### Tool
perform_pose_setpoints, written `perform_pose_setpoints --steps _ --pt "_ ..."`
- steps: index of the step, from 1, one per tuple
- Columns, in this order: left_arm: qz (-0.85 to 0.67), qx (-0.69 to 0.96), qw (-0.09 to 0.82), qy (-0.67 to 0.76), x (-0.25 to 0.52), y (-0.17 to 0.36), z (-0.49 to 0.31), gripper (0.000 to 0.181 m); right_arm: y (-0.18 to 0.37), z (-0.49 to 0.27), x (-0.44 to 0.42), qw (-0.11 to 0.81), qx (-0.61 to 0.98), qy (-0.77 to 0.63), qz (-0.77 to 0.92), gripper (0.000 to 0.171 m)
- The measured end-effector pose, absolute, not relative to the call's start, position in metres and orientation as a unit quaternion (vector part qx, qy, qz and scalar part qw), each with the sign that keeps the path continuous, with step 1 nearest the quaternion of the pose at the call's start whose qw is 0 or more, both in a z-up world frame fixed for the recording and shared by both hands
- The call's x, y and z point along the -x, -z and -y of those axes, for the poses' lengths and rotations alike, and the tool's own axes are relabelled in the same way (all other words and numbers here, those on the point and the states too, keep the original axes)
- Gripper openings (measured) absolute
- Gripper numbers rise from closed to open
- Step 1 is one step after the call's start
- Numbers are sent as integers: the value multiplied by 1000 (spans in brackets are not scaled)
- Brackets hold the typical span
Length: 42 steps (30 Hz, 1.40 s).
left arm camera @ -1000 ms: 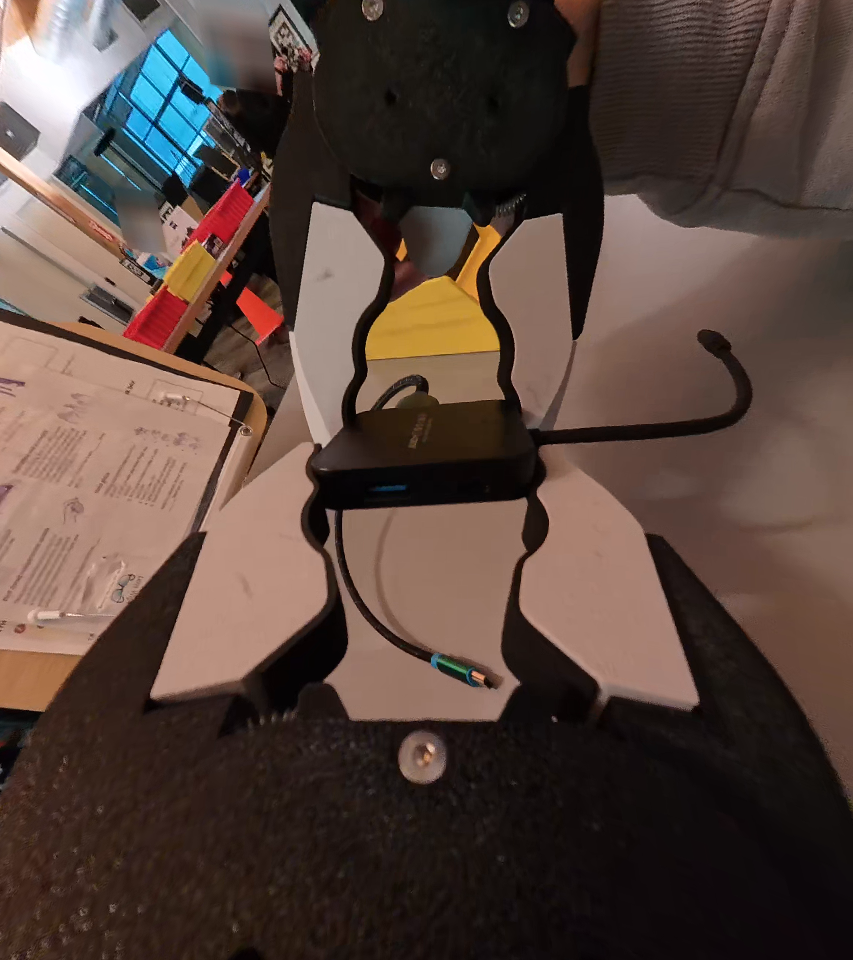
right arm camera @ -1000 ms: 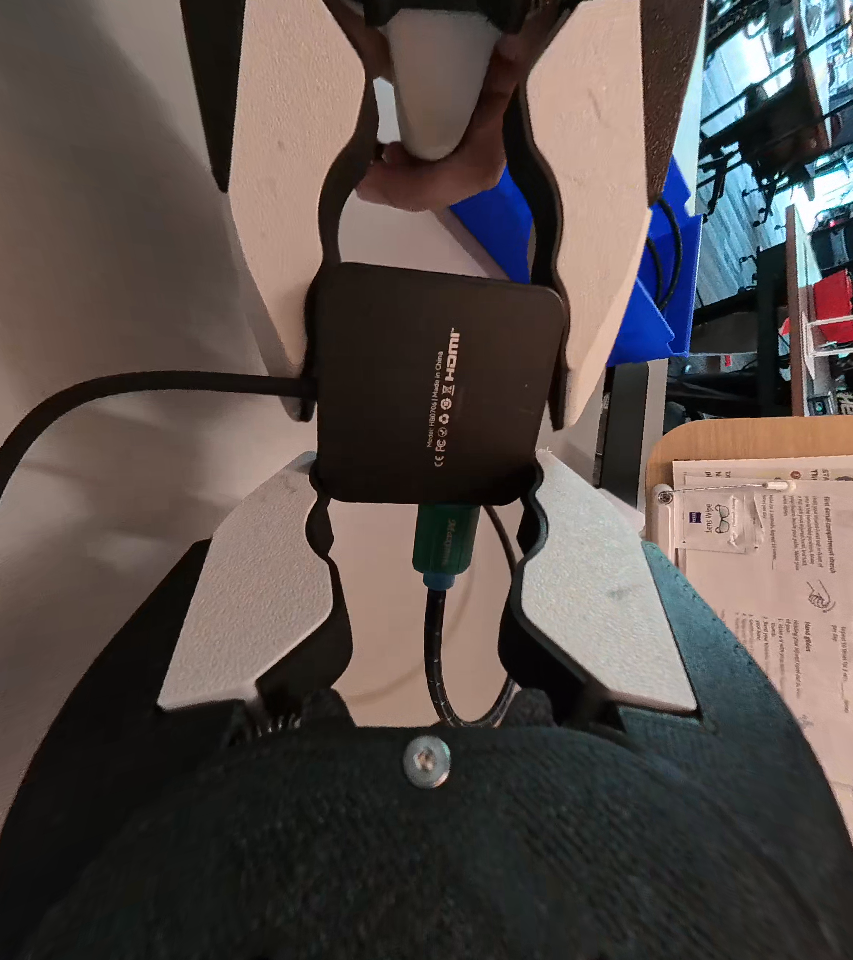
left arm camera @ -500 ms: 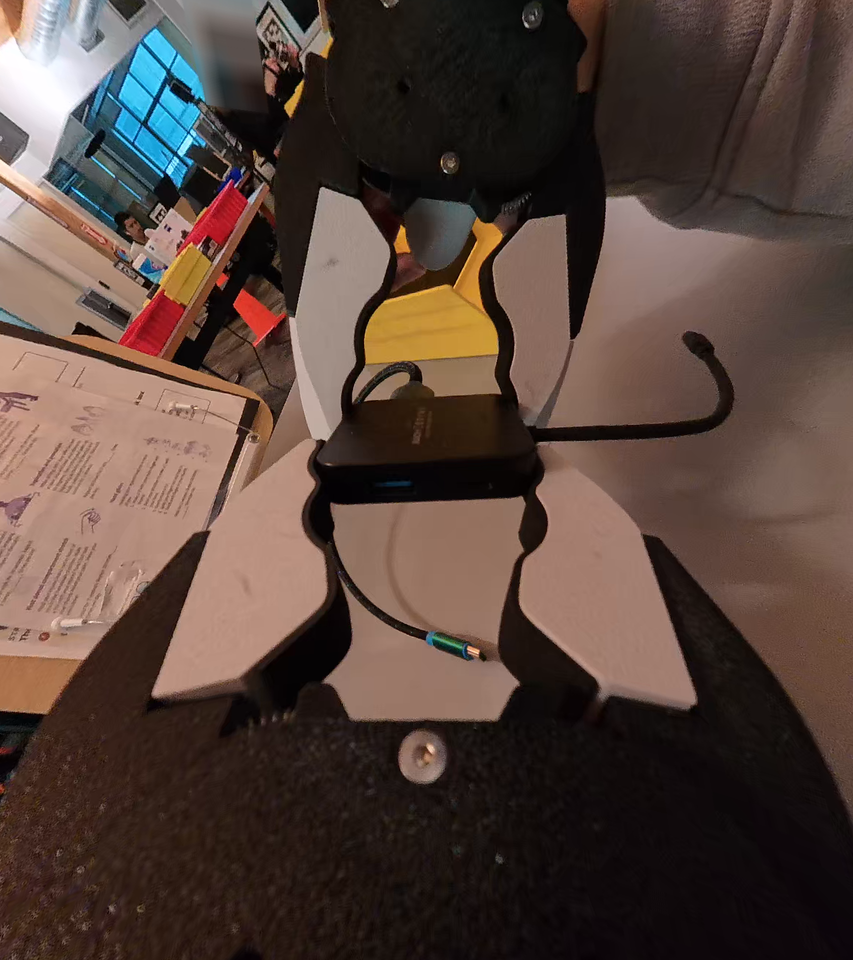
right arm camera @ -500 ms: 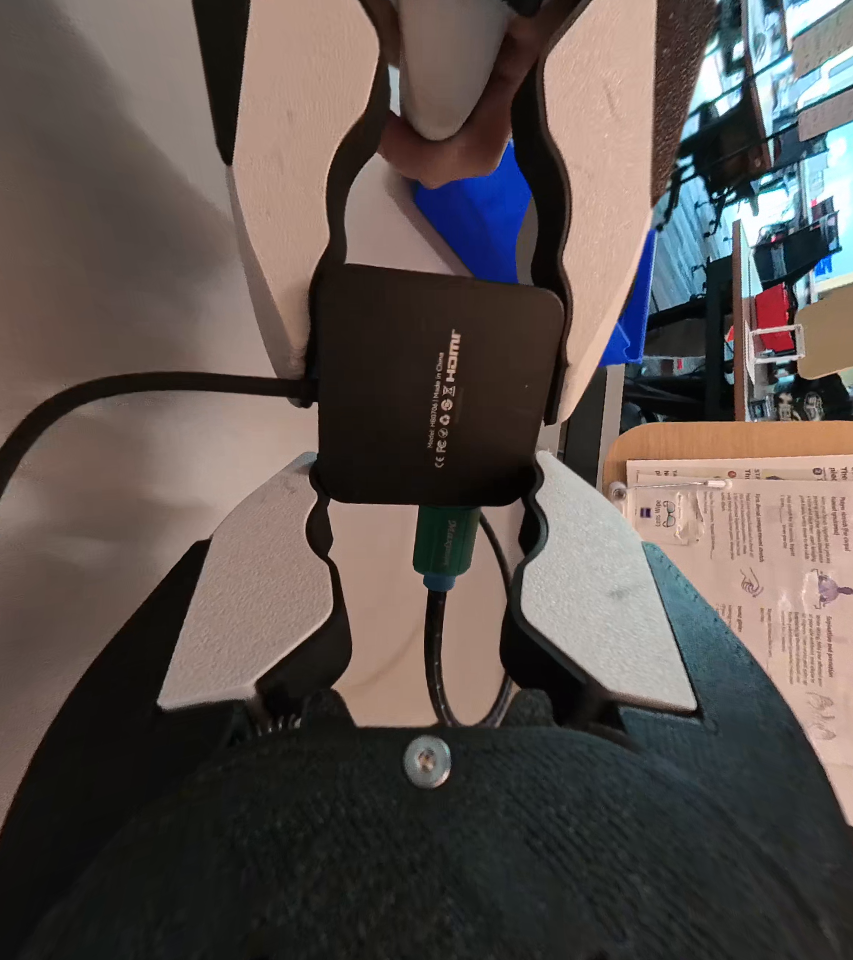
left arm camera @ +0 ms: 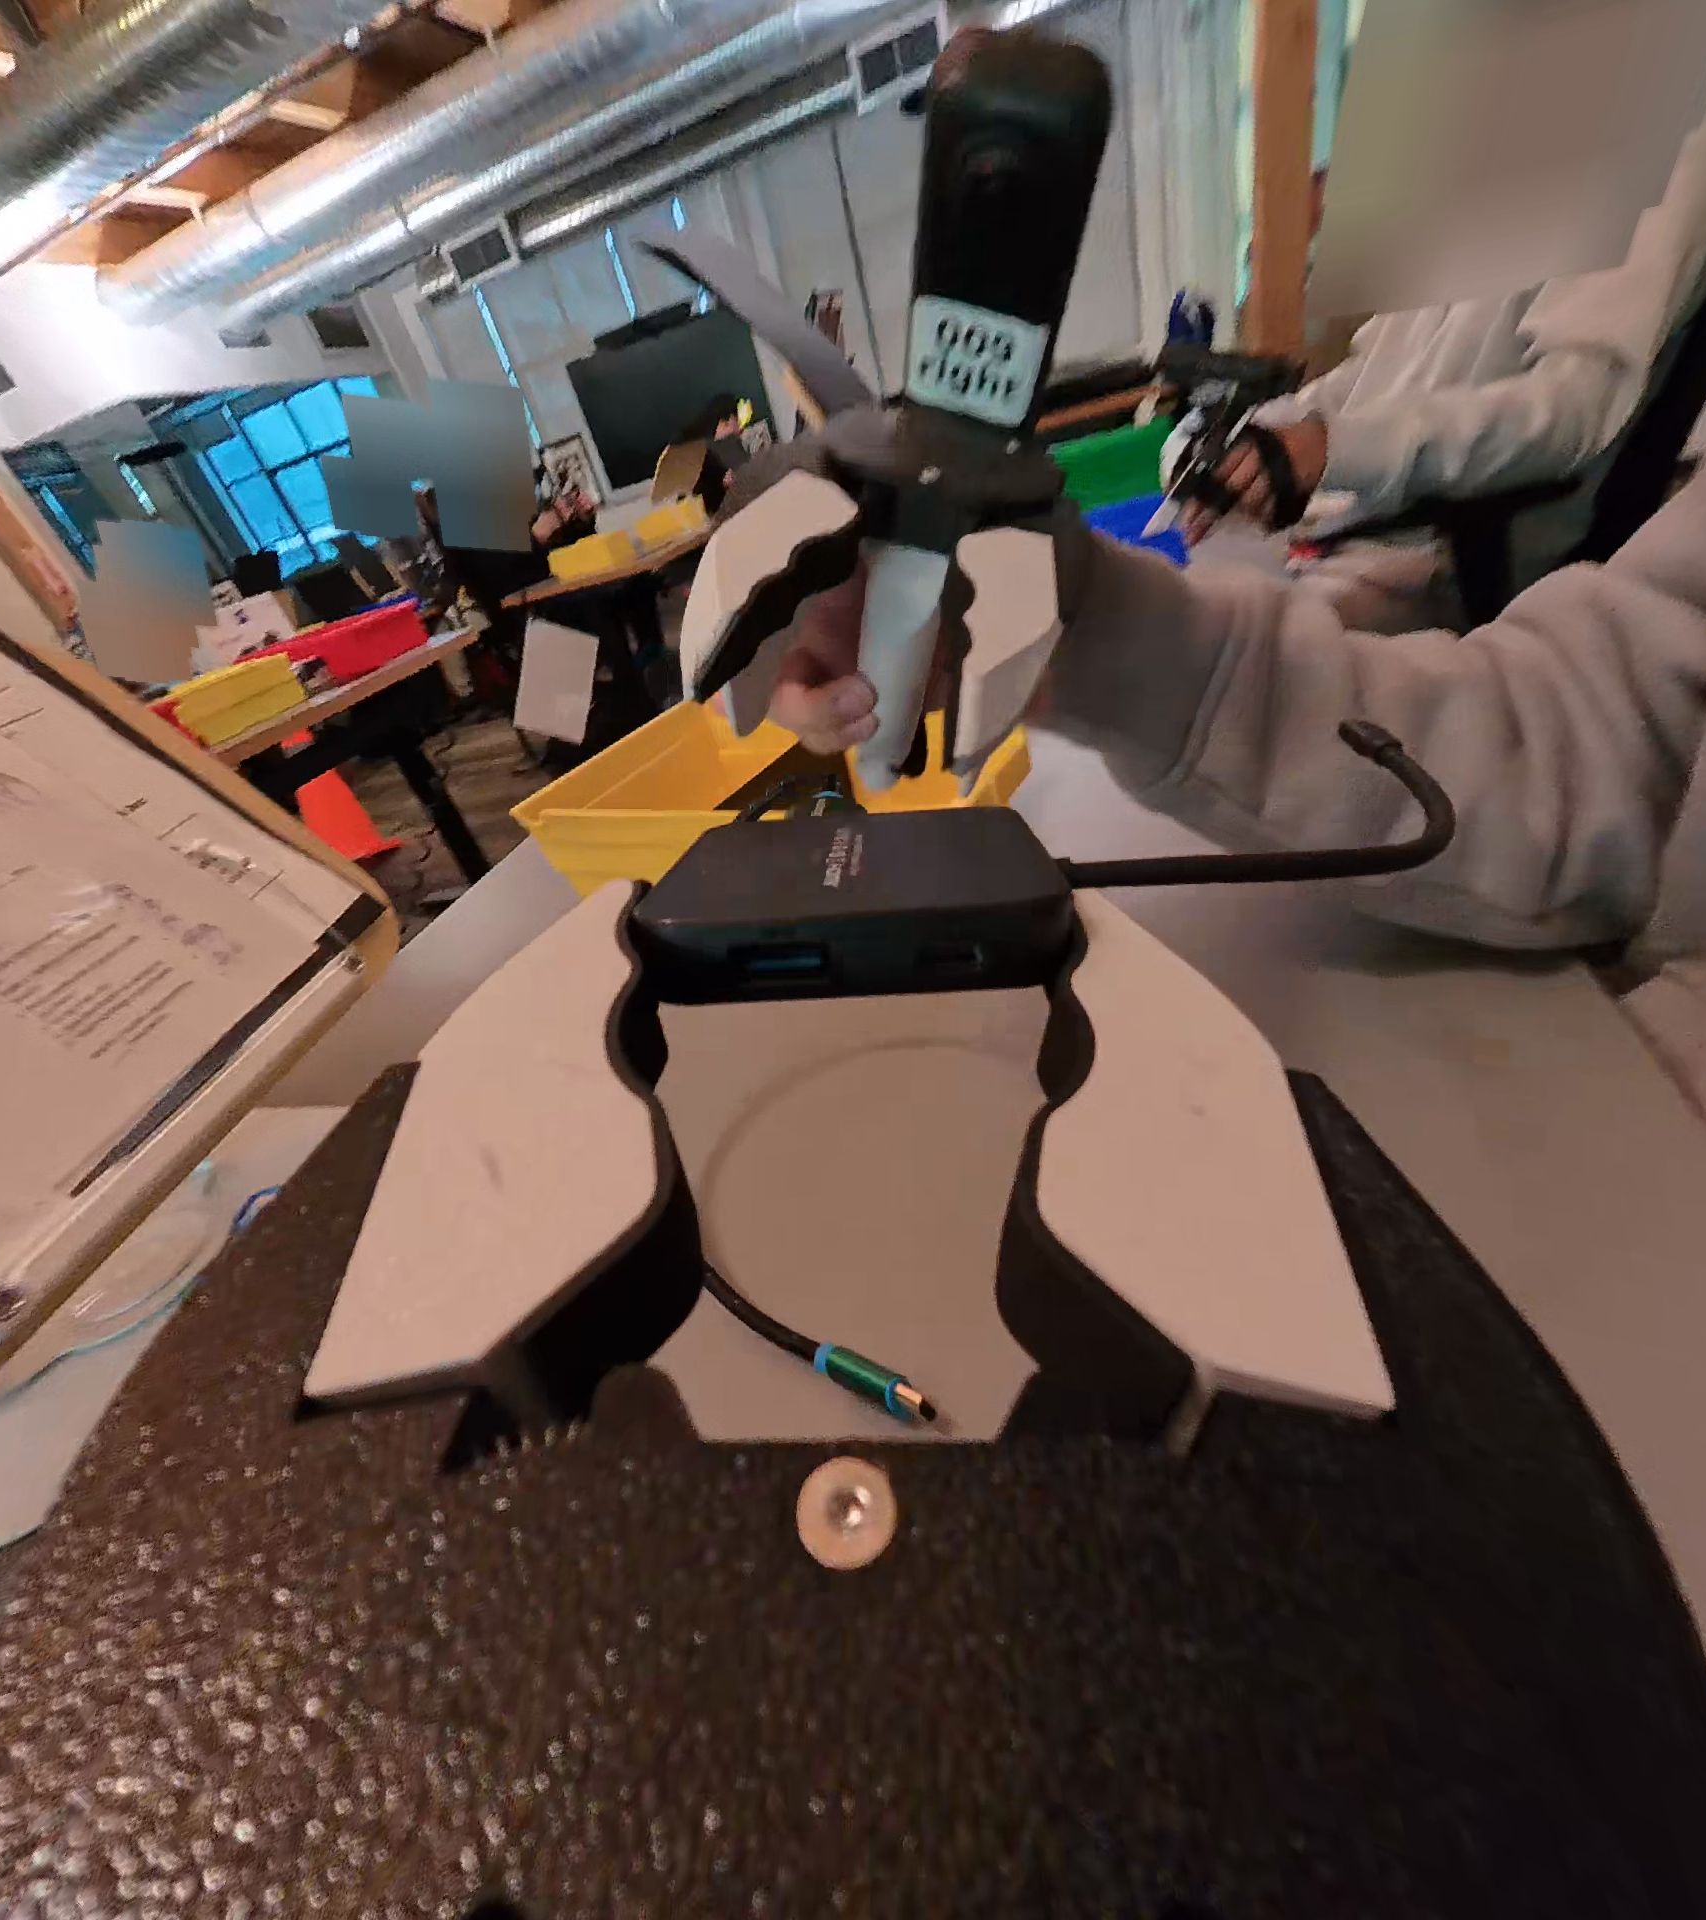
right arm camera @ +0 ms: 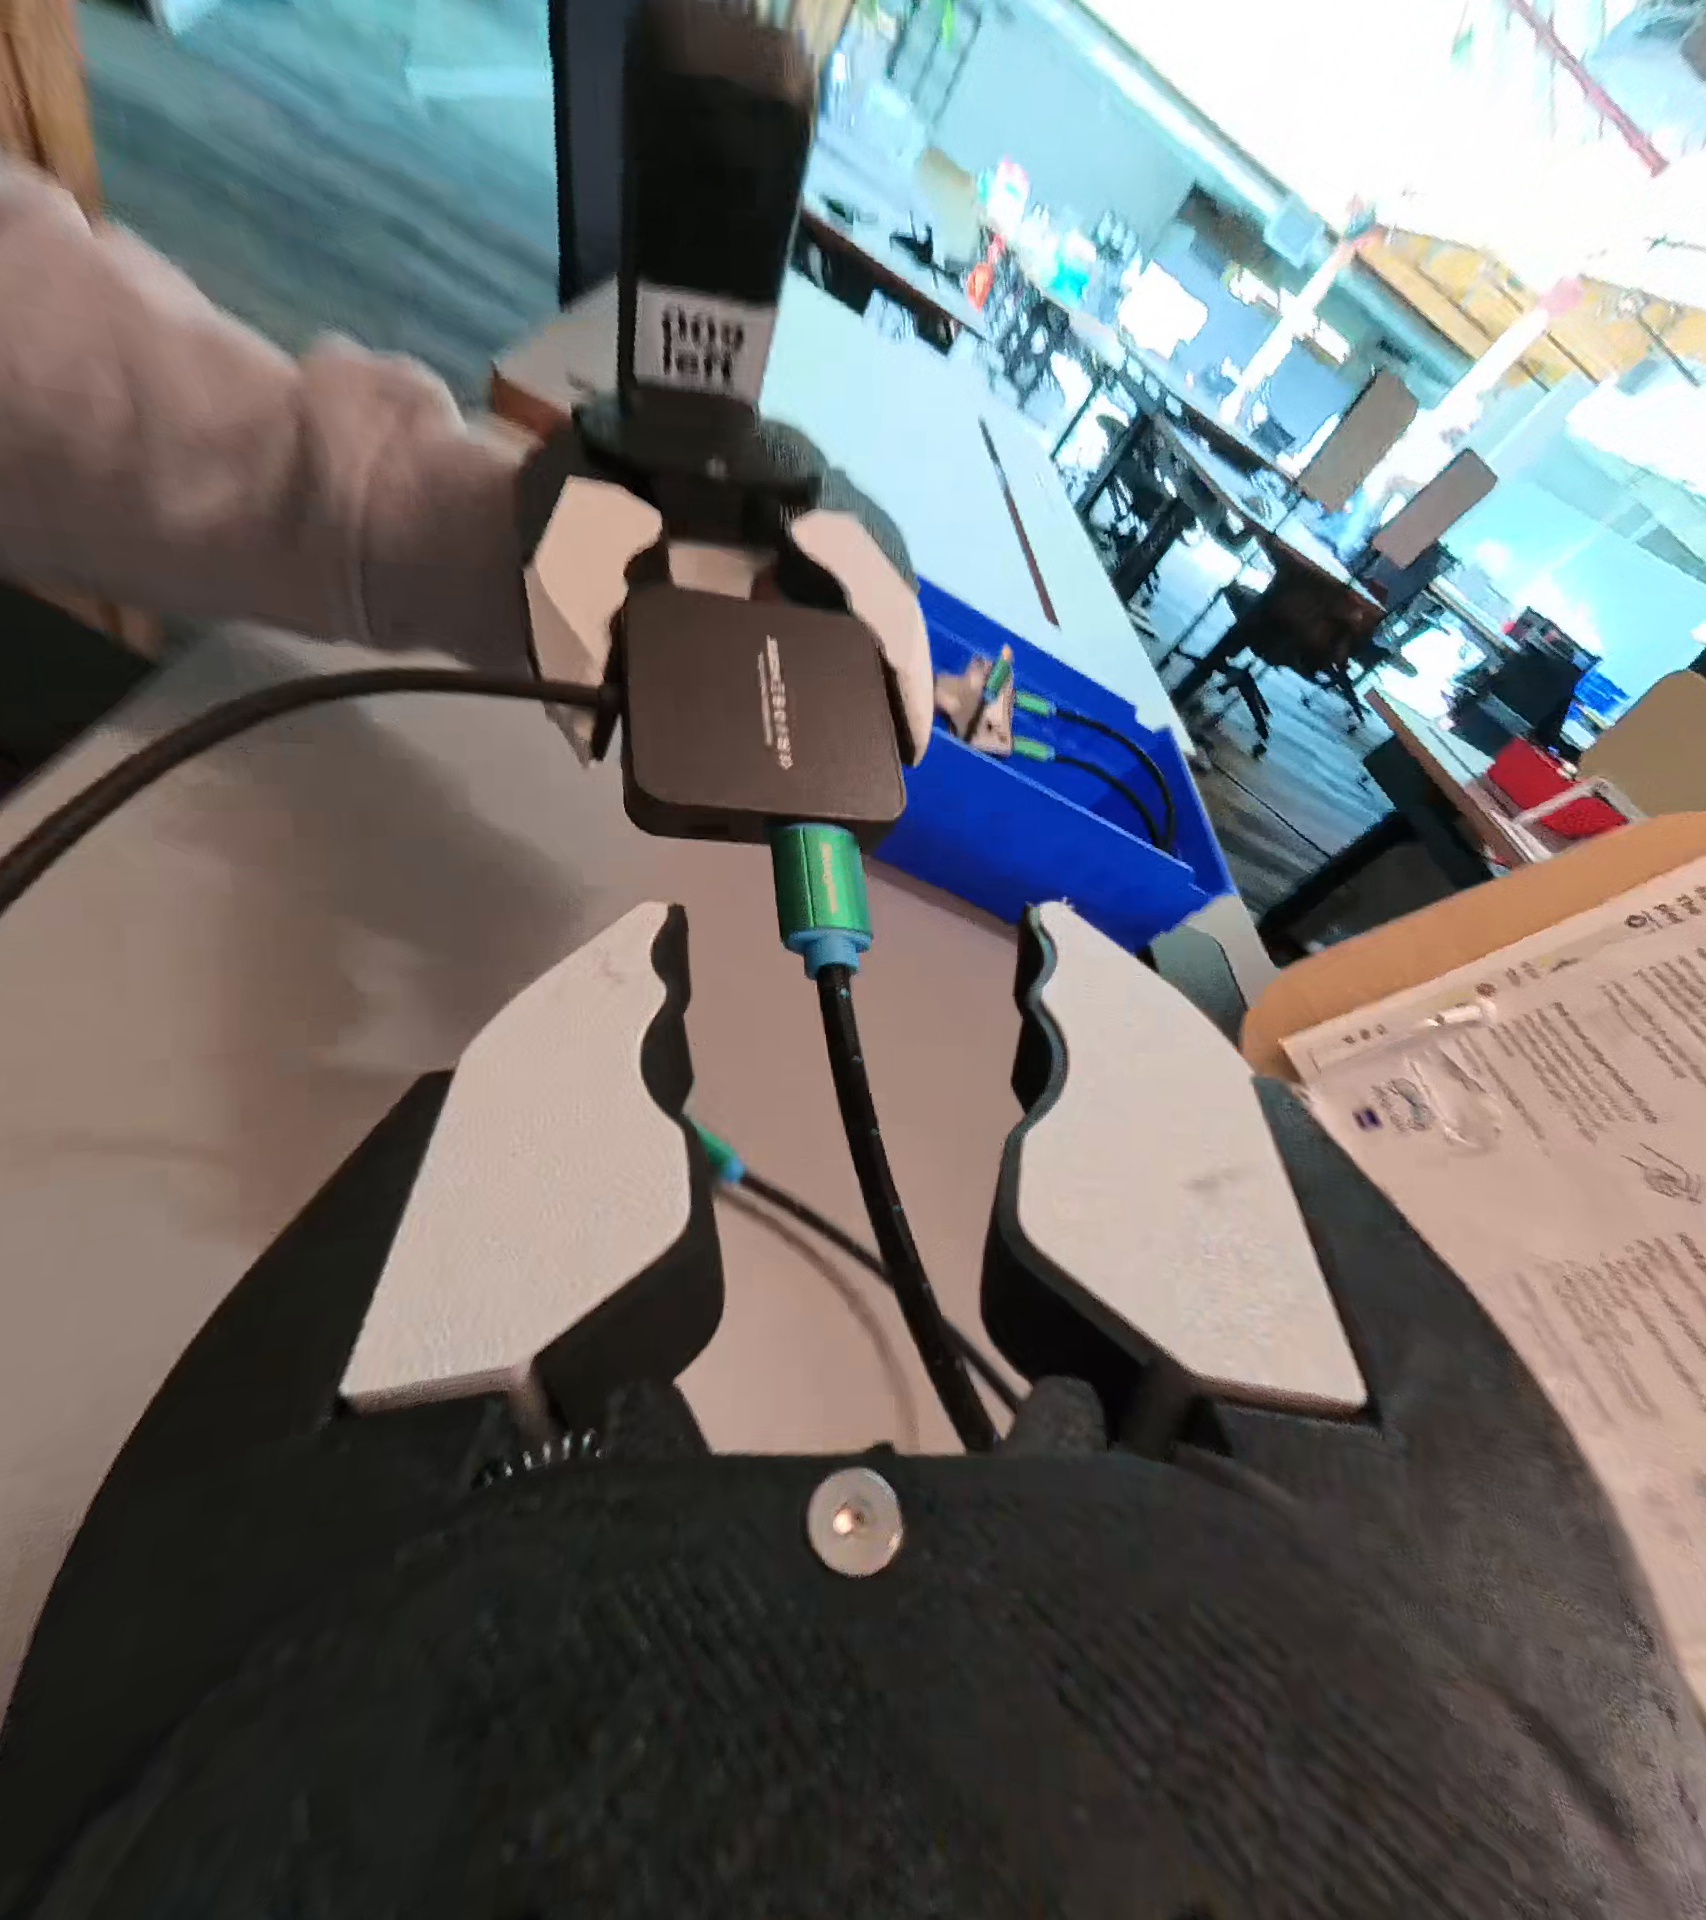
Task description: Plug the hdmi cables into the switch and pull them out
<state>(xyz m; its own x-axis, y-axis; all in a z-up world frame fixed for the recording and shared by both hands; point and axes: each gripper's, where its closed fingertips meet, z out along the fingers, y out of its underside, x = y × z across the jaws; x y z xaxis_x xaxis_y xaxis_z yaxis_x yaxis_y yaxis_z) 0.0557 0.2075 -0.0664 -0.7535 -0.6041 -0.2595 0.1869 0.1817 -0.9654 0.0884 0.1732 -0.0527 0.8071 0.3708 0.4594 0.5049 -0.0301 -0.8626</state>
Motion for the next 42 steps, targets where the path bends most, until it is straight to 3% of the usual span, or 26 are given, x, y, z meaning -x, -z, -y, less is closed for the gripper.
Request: perform_pose_setpoints --steps 5,8,13,15,21,24,29,33,36,38,42 --pt "-681 126 312 651 -51 63 -203 71 51 -180 -80 651 704 -23 282 52" --pt "-675 116 306 661 -50 63 -199 71 49 -187 -84 654 706 -1 272 39" --pt "-648 143 307 682 -58 67 -212 71 51 -184 -84 599 749 68 276 55" --pt "-630 153 306 697 -60 66 -219 71 35 -180 -83 622 739 74 249 57" --pt "-576 184 322 728 -70 53 -245 71 37 -182 -75 610 774 -82 146 63" --pt "-539 193 333 749 -67 41 -262 71 31 -171 -54 599 772 -132 166 52" --pt "-539 160 325 760 -58 27 -253 71 53 -202 -72 607 765 -191 99 62" --pt "-570 145 290 755 -53 32 -238 71 32 -214 -71 690 673 -244 104 40" --pt "-583 144 274 751 -52 35 -233 71 38 -218 -73 710 668 -169 143 40" --pt "-587 148 266 750 -53 35 -234 71 40 -216 -67 703 671 -162 170 30" --pt "-587 154 257 752 -54 35 -235 71 39 -217 -67 710 665 -153 172 31"
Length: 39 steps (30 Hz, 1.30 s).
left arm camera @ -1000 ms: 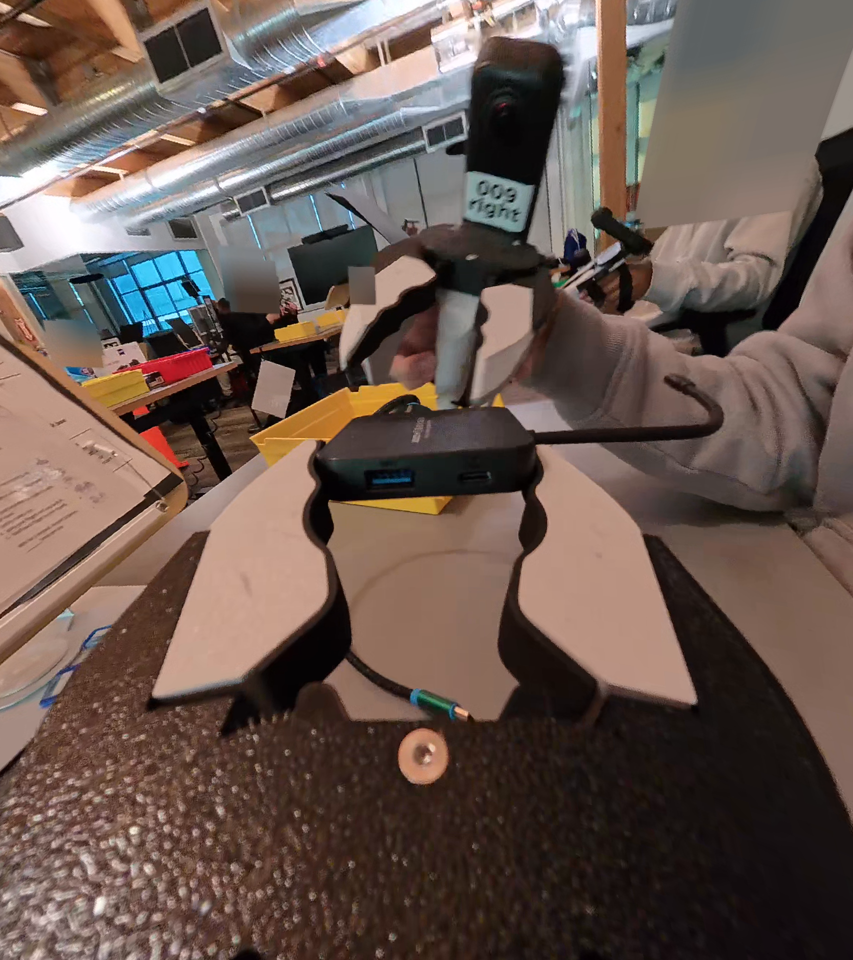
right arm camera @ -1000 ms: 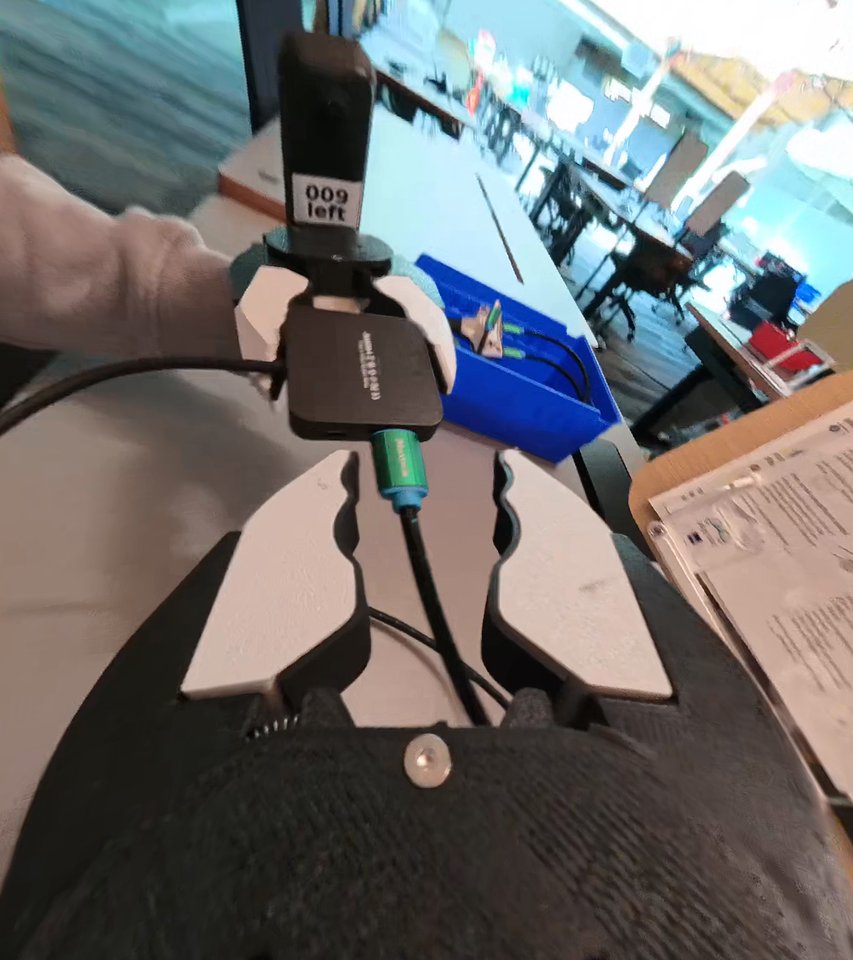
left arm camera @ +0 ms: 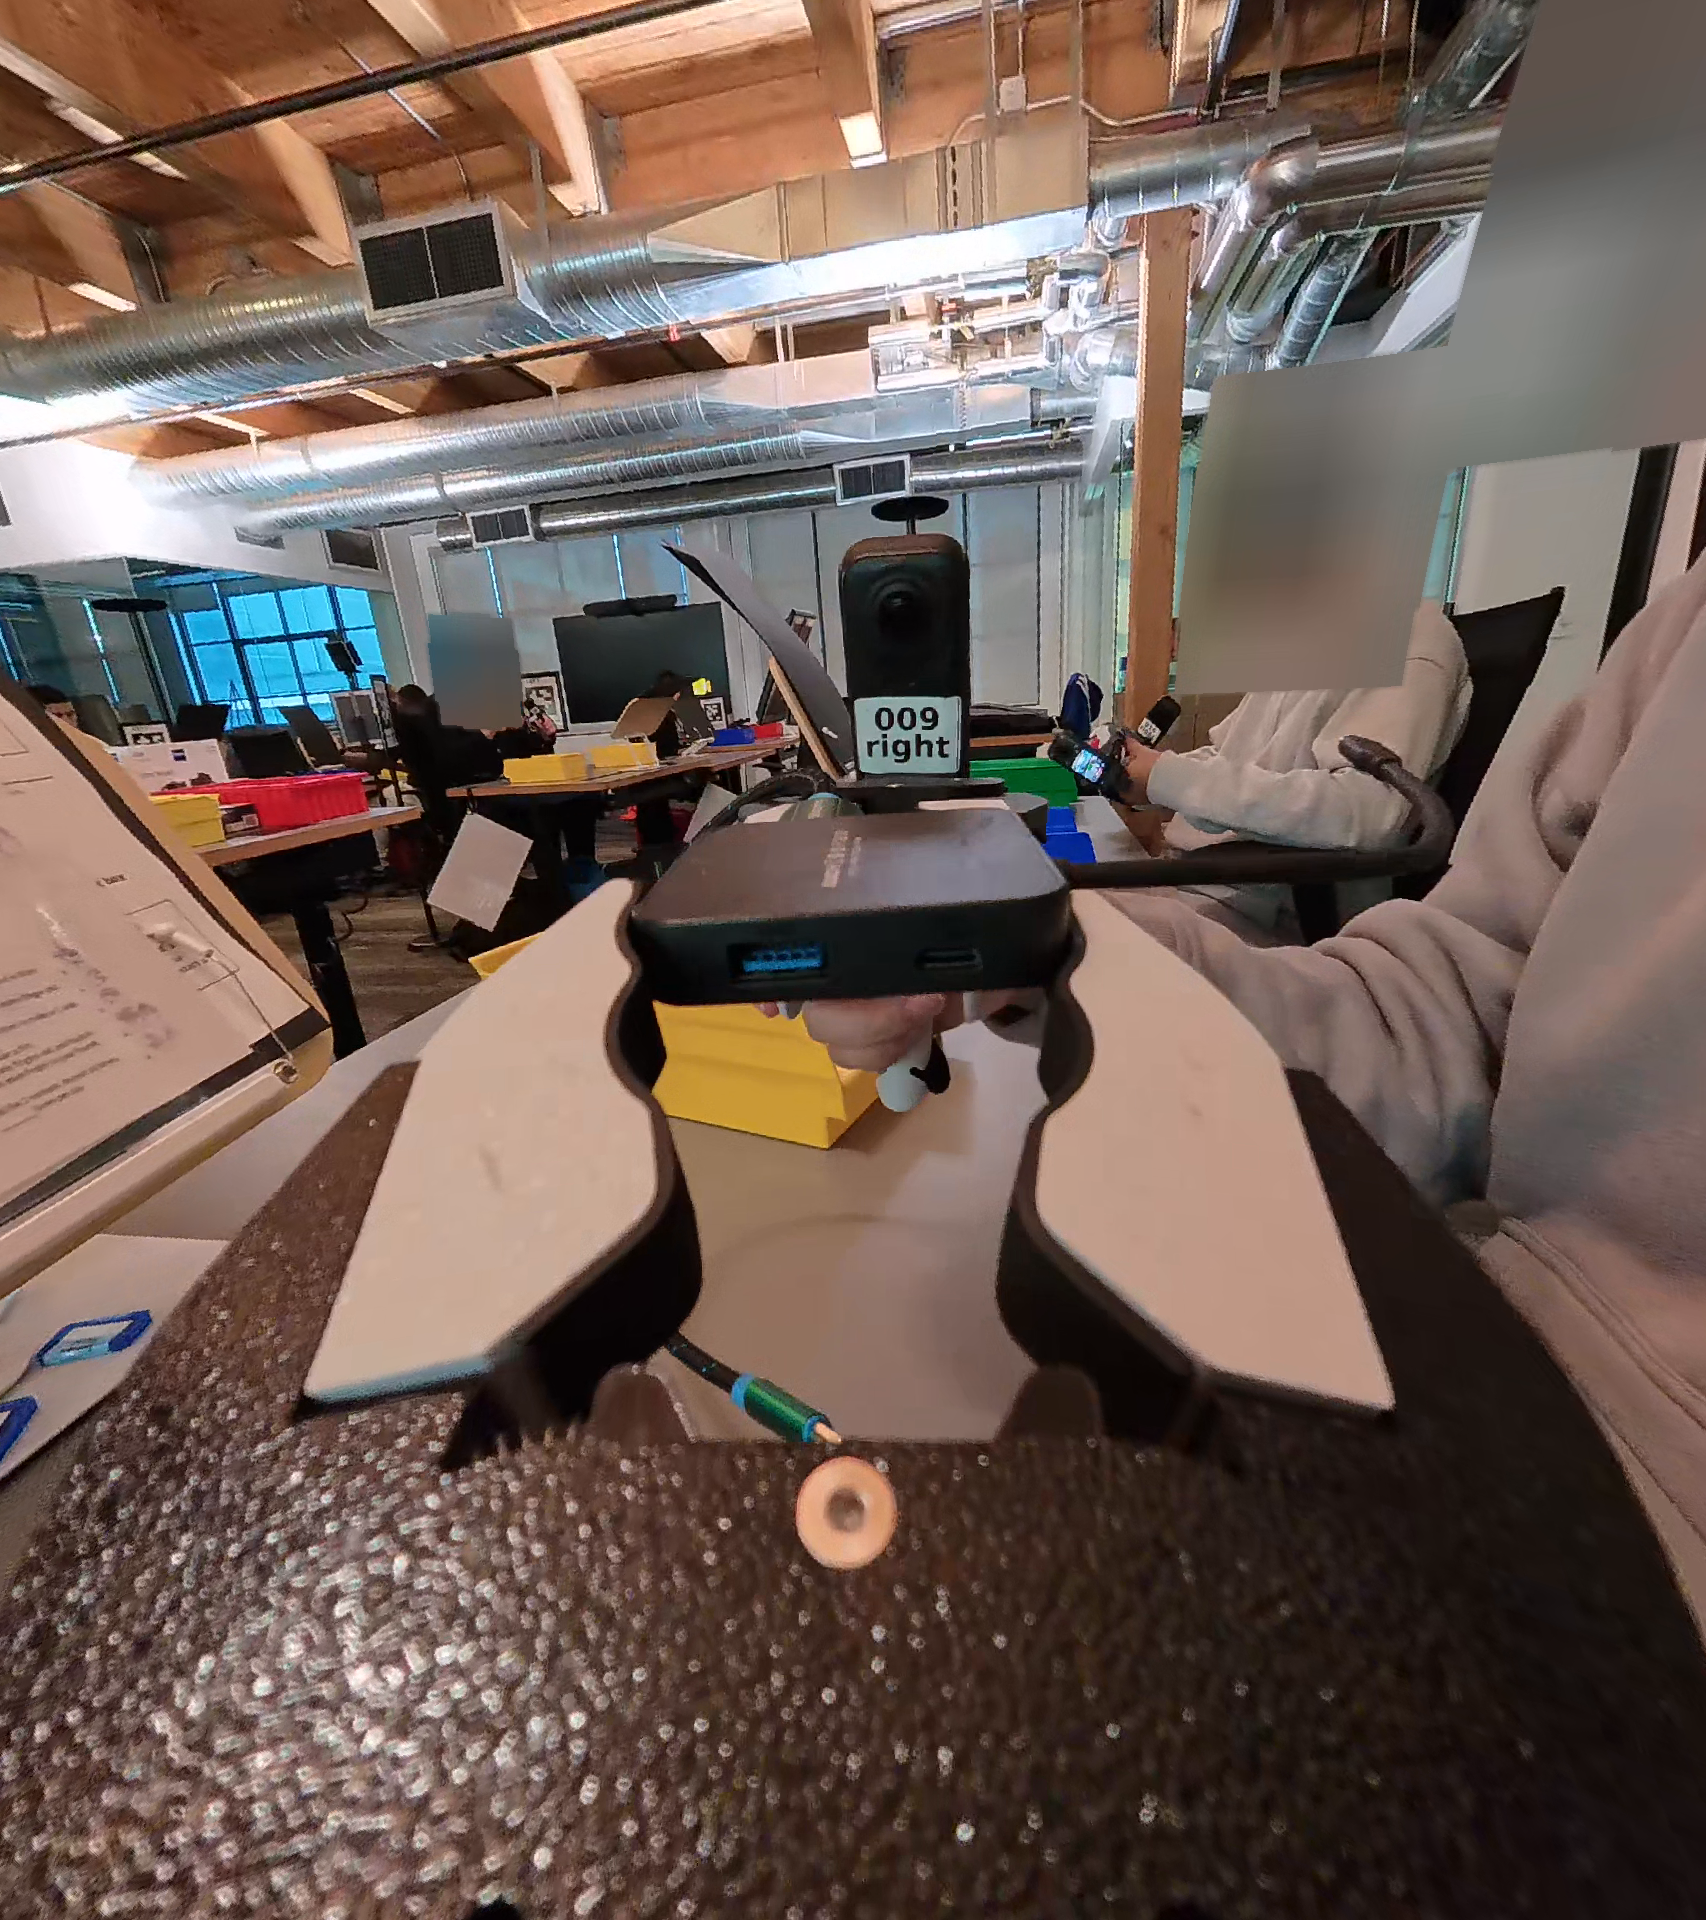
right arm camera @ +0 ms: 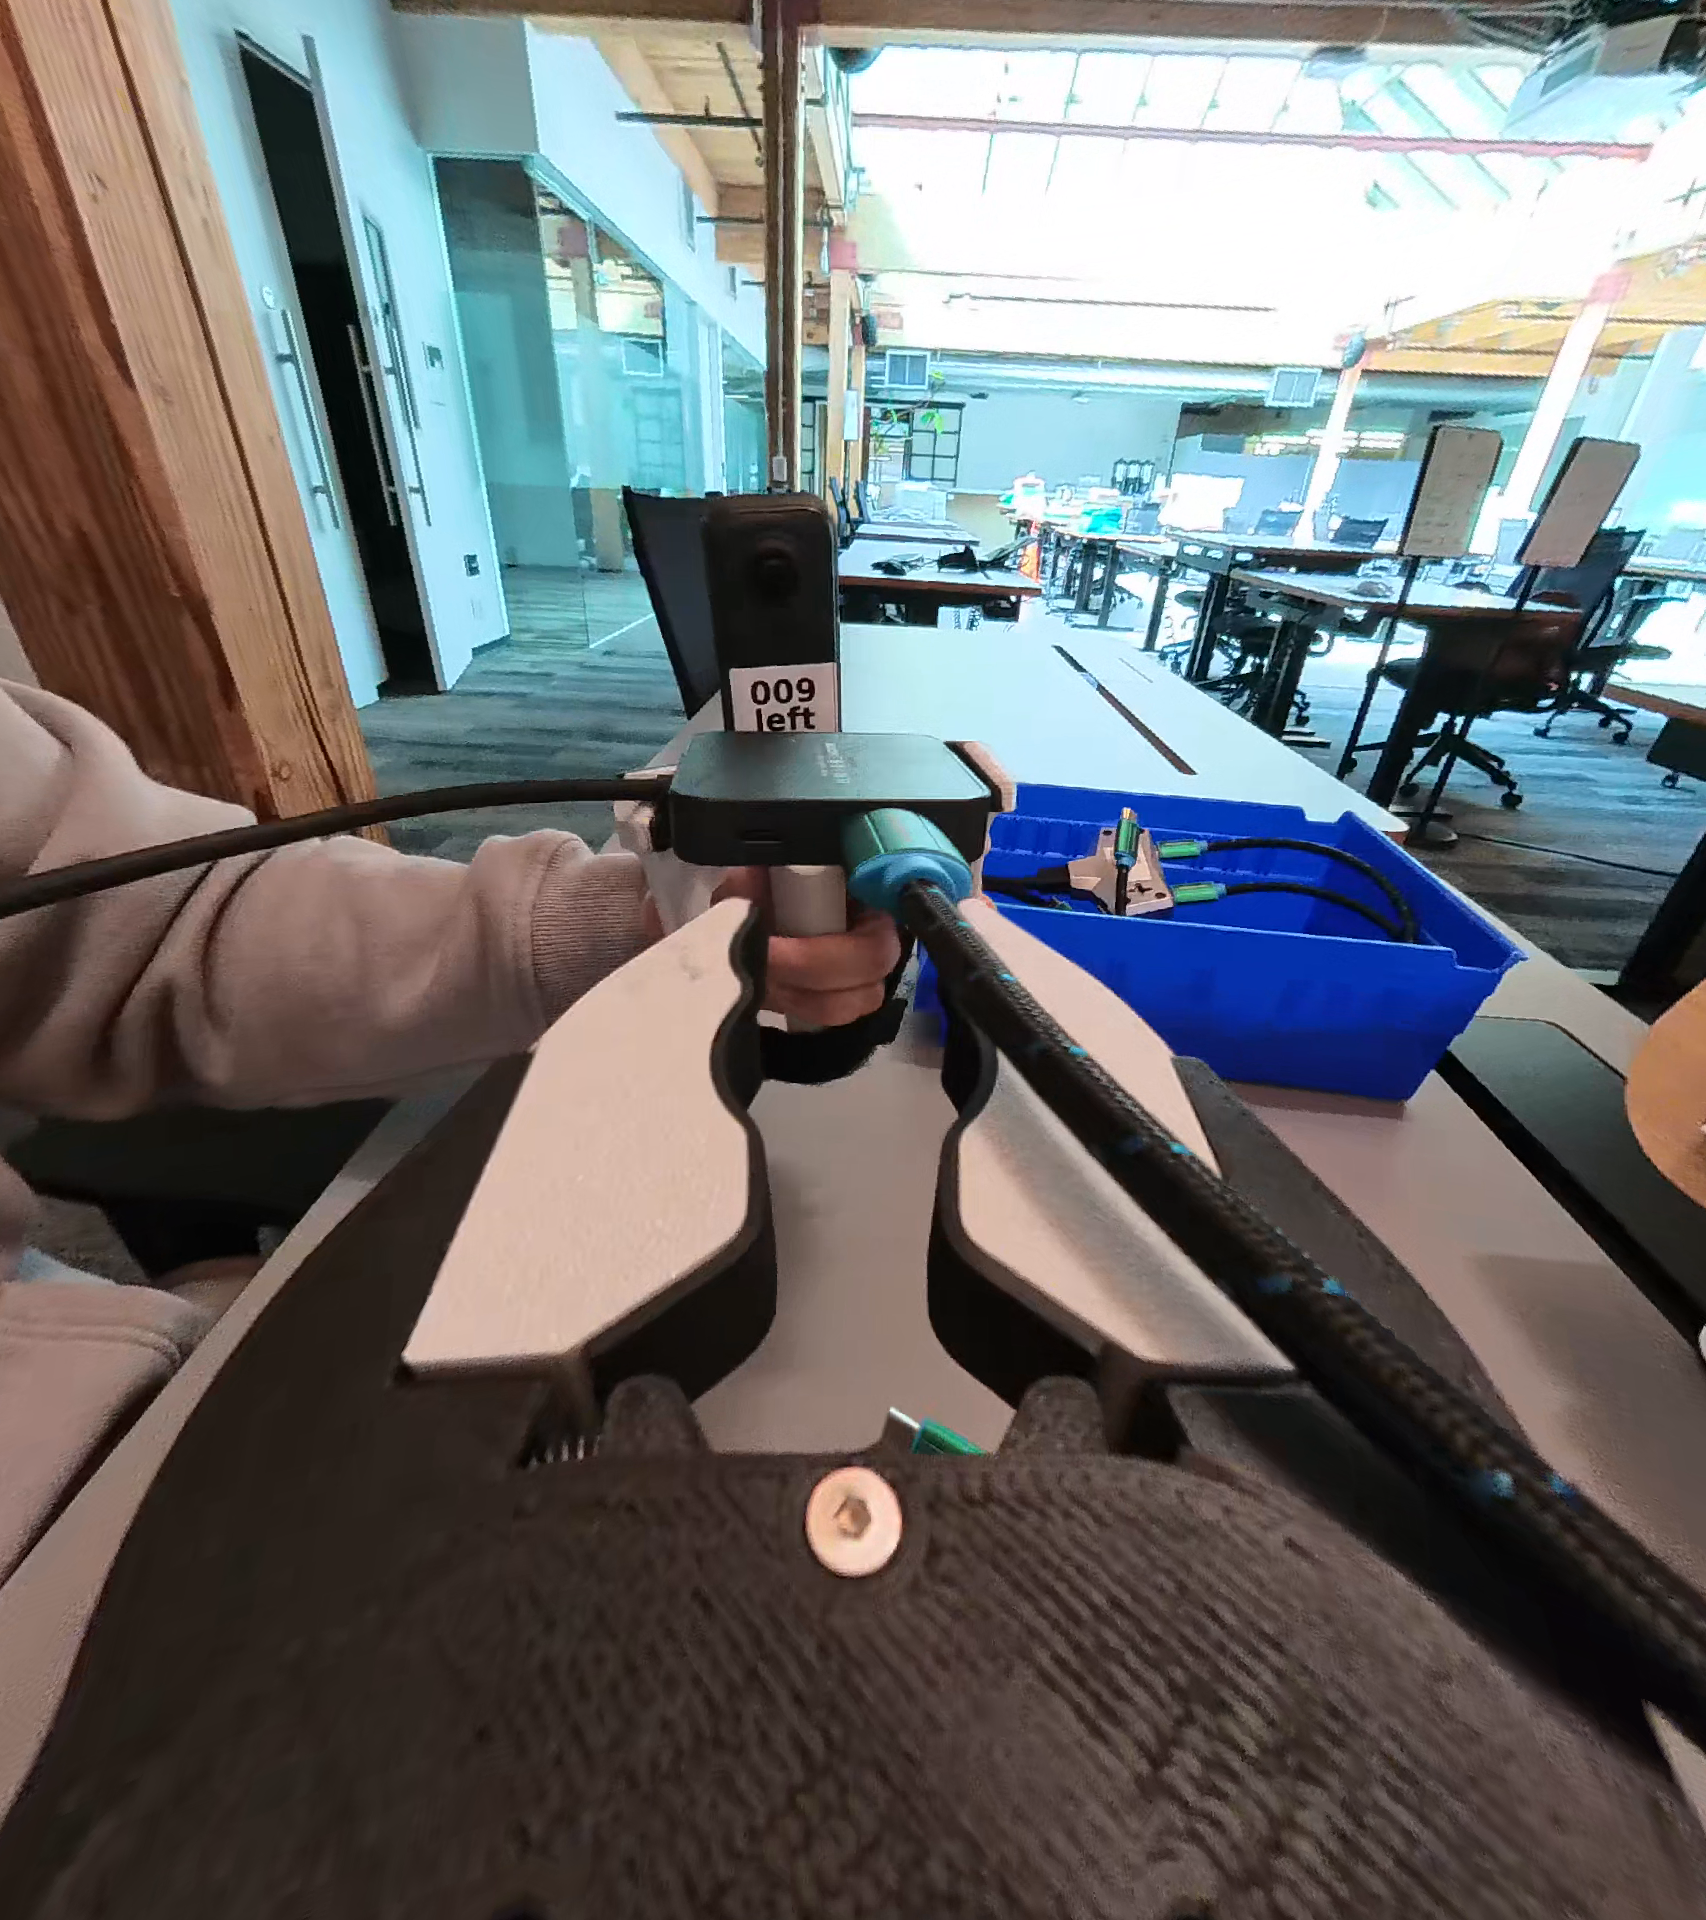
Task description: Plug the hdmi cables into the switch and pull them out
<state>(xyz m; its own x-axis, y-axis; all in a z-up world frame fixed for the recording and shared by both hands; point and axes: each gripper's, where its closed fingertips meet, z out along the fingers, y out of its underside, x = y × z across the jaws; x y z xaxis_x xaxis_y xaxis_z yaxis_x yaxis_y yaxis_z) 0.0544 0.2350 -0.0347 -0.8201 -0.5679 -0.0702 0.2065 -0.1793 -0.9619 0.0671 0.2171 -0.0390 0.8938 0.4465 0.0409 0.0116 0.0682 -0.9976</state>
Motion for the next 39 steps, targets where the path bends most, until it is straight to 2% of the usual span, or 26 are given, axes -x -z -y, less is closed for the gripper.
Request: perform_pose_setpoints --steps 2,4,6,8,12,23,39 --pt "-586 157 255 753 -54 33 -235 71 37 -219 -70 716 662 -148 163 25" --pt "-591 158 256 748 -53 34 -234 71 29 -220 -74 739 642 -144 145 36" --pt "-592 156 255 748 -52 33 -232 71 22 -220 -79 755 624 -161 119 33" --pt "-597 158 256 743 -53 34 -231 71 24 -217 -72 746 626 -182 139 24" --pt "-600 164 258 739 -54 36 -233 71 27 -219 -75 742 636 -156 140 22" --pt "-610 188 248 729 -57 40 -233 71 31 -225 -76 739 647 -129 135 24" --pt "-638 207 267 691 -58 41 -233 71 30 -225 -77 740 640 -170 119 24"
